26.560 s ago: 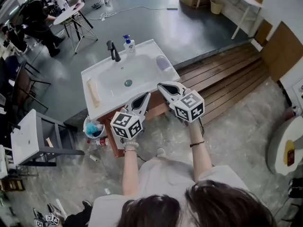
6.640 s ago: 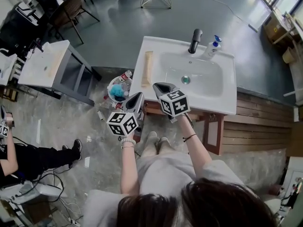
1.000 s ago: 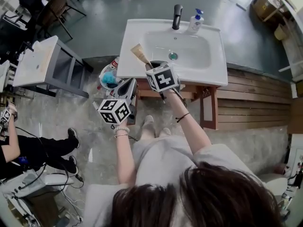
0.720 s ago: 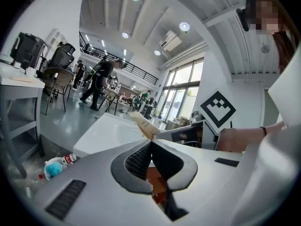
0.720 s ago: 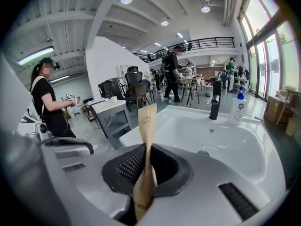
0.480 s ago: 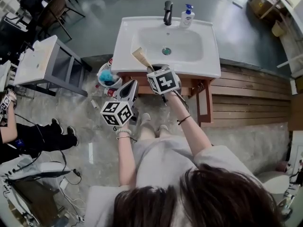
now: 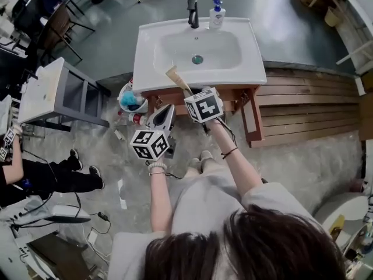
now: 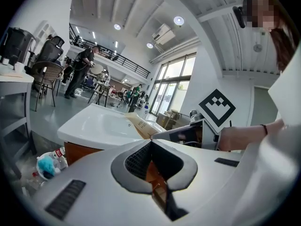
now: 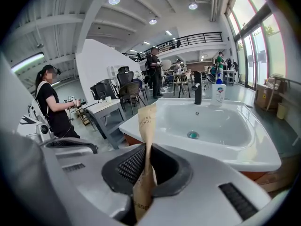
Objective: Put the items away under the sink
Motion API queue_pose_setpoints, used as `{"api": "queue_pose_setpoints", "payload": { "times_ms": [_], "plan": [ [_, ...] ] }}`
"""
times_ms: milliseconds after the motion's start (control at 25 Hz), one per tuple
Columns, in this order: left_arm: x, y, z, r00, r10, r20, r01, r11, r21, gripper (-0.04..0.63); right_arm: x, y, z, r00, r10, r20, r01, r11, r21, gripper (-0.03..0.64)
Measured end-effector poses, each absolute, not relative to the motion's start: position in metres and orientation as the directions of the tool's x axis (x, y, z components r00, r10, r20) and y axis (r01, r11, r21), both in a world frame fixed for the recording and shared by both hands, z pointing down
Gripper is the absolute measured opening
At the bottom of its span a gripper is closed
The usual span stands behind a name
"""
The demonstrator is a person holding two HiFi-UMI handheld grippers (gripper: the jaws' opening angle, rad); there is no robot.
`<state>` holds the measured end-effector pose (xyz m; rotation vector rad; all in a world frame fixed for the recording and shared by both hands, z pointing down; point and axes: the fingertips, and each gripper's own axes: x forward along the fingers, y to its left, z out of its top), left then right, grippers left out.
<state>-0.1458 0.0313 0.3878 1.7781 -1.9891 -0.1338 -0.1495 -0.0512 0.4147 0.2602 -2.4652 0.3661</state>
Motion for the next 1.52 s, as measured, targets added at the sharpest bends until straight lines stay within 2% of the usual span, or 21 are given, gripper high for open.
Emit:
{"api": "queue_pose_setpoints", "payload": {
  "times_ms": [480,960,1520],
  "plan": [
    [-0.123,0.039,0.400,0.077,-0.950,0.301,-0.923,0.046,0.382,-0.003,-0.125,-0.035,0.428,-0.756,-0.148,0.637,-0.359,0.908,-0.215,0.043],
    [-0.107,0.055,0.424,0.125,-0.944,0.305,-0.922,0.003,0.388,-0.003,-0.102,-0.009,0.457,-0.724,-0.150,0.673,-0.386,0.897,-0.215,0.043],
    [-0.092,0.049,0.460,0.079,-0.943,0.325,-0.908,0.066,0.413,-0.003,-0.096,0.000,0.501,-0.690,-0.039,0.722,-0.286,0.932,-0.222,0.043]
  ]
}}
